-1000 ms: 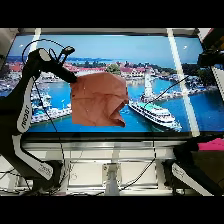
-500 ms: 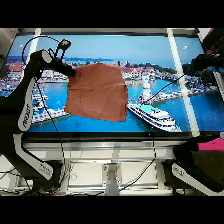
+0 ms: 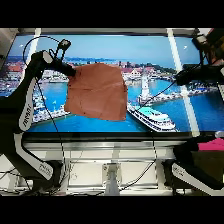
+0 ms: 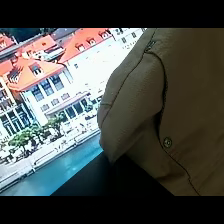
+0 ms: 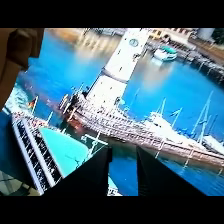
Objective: Fold the clothes and pants, and hang the long-sleeved shirts on hangers.
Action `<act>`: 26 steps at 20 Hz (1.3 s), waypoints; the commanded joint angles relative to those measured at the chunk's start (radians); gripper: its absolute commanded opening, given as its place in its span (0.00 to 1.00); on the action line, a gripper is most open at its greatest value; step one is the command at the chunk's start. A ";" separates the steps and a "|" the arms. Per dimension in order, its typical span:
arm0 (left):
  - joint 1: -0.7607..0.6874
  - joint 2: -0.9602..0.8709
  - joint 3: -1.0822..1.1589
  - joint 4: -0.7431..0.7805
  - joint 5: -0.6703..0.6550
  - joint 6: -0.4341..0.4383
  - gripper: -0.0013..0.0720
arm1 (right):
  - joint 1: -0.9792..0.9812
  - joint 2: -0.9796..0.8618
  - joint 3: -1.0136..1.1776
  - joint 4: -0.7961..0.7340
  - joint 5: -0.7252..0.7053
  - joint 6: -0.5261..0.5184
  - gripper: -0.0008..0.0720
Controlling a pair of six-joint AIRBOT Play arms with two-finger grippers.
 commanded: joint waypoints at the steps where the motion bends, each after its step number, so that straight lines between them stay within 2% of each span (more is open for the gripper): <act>1: 0.000 -0.001 0.000 0.001 0.005 0.006 0.05 | 0.000 -0.001 -0.056 0.057 0.060 -0.049 0.29; 2: 0.000 -0.001 0.000 0.001 0.005 0.006 0.06 | 0.000 -0.001 -0.059 0.058 0.061 -0.049 0.29; 3: 0.000 0.000 0.000 0.002 0.006 0.006 0.18 | 0.000 -0.001 -0.059 0.060 0.061 -0.049 0.29; 4: 0.000 0.000 0.000 0.001 0.014 0.006 0.56 | 0.000 -0.001 -0.059 0.062 0.061 -0.049 0.29; 5: 0.001 0.001 0.000 0.001 0.030 0.006 0.99 | 0.000 -0.001 -0.059 0.062 0.061 -0.049 0.29; 11: 0.001 0.064 0.000 0.002 0.041 0.006 0.98 | 0.000 -0.001 -0.059 0.069 0.088 -0.049 0.29; 13: 0.001 0.112 0.000 0.001 0.042 0.006 0.94 | 0.000 -0.001 -0.059 0.072 0.108 -0.048 0.29; 14: 0.001 0.141 0.000 0.002 0.042 0.006 0.70 | 0.000 0.000 -0.059 0.076 0.108 -0.044 0.28; 15: 0.001 0.177 0.000 0.002 0.042 0.006 0.42 | 0.000 0.004 -0.059 0.094 0.109 -0.044 0.28; 16: 0.001 0.216 0.000 0.001 0.043 0.014 0.29 | 0.000 0.015 -0.059 0.119 0.108 -0.044 0.28; 19: 0.001 0.337 0.000 0.000 0.033 0.013 0.27 | 0.000 0.076 -0.059 0.163 0.112 -0.045 0.27; 21: -0.003 0.421 0.000 0.000 -0.008 0.013 0.07 | 0.000 0.132 -0.059 0.166 0.134 -0.045 0.27; 23: -0.004 0.503 0.000 0.000 -0.076 -0.002 0.04 | 0.000 0.198 -0.059 0.166 0.171 -0.044 0.27; 26: 0.000 0.621 0.000 0.001 -0.209 -0.134 0.04 | 0.000 0.289 -0.059 0.169 0.239 -0.042 0.28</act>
